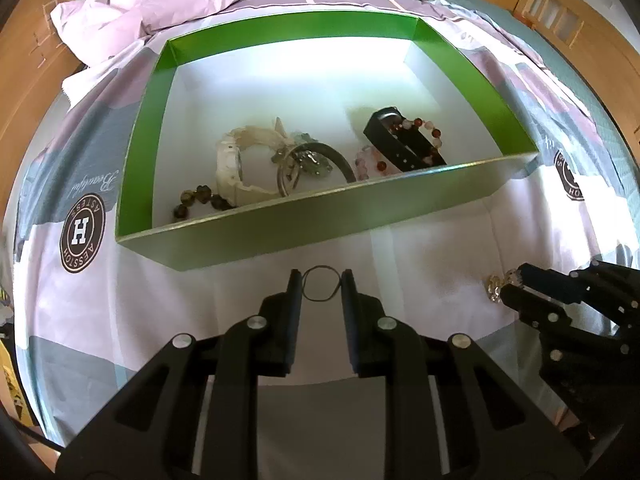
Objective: Organize jewelry
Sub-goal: 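Grasp the small dark ring with the left tool while the right tool lifts the gold charm, then carry the dark ring into the green box and open while the right tool drops the gold charm there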
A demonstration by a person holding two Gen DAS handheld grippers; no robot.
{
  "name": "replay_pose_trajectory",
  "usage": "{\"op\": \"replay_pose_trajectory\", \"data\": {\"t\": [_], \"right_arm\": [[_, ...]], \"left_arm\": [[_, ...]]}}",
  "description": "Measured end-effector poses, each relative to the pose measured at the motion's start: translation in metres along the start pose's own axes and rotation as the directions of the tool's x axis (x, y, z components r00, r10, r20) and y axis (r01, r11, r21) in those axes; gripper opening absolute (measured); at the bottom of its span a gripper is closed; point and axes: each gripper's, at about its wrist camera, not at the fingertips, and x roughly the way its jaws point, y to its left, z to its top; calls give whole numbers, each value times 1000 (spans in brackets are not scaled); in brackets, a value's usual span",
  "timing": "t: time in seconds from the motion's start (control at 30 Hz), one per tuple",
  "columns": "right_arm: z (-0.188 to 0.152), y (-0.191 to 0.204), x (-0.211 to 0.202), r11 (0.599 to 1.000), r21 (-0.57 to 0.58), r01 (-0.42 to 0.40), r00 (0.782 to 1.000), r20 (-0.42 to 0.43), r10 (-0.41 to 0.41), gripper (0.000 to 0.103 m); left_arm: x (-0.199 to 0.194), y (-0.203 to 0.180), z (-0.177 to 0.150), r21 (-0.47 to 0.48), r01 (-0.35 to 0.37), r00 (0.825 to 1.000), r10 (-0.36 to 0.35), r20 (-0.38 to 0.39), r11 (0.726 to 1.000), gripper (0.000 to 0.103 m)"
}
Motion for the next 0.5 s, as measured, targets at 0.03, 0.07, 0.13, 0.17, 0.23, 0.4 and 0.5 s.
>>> {"op": "replay_pose_trajectory", "data": {"t": [0.03,0.07,0.13,0.17,0.23,0.4,0.5], "right_arm": [[-2,0,1,1000,-3,-1,1000,-6,1,21],[-3,0,1,1000,-7,-1,1000,-8,1,21],[-5,1,2,1000,-15,-2,1000,-6,2,21],[-5,0,2,1000,-16,-1,1000,-3,1,21],[-5,0,3,1000,-13,-3,1000,3,3,21],[-6,-1,16,1000,-1,-14,999,-30,14,21],[-5,-1,14,1000,-5,-15,1000,-7,15,21]], "left_arm": [[1,0,-1,3,-3,1000,3,-1,1000,20],[1,0,-1,3,-5,1000,5,-2,1000,20],[2,0,-1,1,-6,1000,6,-4,1000,20],[3,0,0,1,-7,1000,7,-5,1000,20],[4,-1,-1,6,-8,1000,8,-7,1000,20],[7,-5,-3,19,-16,1000,16,-17,1000,20],[7,-3,-2,17,-16,1000,17,-18,1000,20]]}}
